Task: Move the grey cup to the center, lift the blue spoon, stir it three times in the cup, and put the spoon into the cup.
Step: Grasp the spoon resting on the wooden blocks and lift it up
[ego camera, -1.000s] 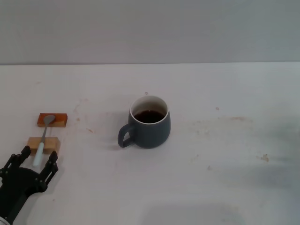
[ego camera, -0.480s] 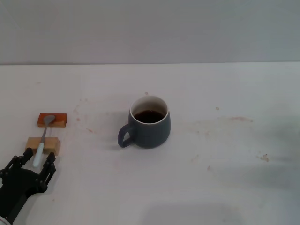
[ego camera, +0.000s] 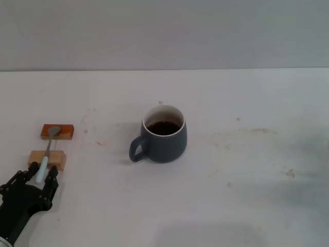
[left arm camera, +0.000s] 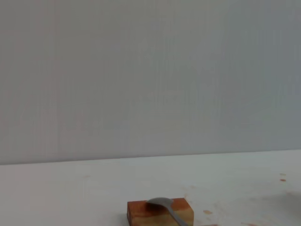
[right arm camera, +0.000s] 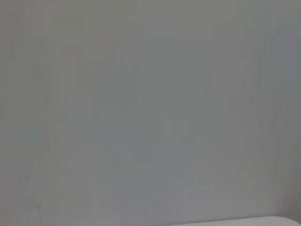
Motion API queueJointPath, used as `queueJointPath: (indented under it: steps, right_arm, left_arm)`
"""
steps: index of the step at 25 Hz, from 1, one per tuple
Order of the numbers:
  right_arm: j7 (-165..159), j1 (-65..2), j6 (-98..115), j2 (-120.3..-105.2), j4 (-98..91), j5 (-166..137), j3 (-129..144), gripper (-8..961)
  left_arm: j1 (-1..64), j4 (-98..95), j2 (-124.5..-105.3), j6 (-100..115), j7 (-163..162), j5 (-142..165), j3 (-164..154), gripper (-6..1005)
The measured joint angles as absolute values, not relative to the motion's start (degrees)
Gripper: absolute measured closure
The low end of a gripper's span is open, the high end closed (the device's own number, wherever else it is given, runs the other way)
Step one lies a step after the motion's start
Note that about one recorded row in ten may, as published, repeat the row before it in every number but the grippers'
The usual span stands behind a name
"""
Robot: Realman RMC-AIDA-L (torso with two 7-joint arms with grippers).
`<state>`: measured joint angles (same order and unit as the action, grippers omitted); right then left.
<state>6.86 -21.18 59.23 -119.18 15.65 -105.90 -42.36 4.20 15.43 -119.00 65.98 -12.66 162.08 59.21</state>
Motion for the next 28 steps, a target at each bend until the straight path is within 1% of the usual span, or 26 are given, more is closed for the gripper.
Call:
queueJointPath:
  steps: [3,15,19,28]
  right_arm:
    - [6.86,-21.18,59.22,-119.18,15.68,-105.9,-42.36,955]
    - [6.85,-21.18,59.28,-119.24,15.8,-106.0,-42.36,955]
    - [6.85,-21.18,59.3,-119.27,15.82,-106.07,-42.37,955]
    - [6.85,-21.18,59.36,-119.27,15.91,-106.17,-42.36,955]
  left_arm:
    - [4.28,15.4,-119.0,65.85,-12.66,162.08,59.19,563]
    - [4.08,15.46,-118.9,65.92,-12.65,162.08,59.23,627]
    - [4.04,15.5,-118.91,65.82,-12.62,162.08,59.24,701]
    - [4.18,15.22,-118.82,65.93,-12.58,162.08,59.14,715]
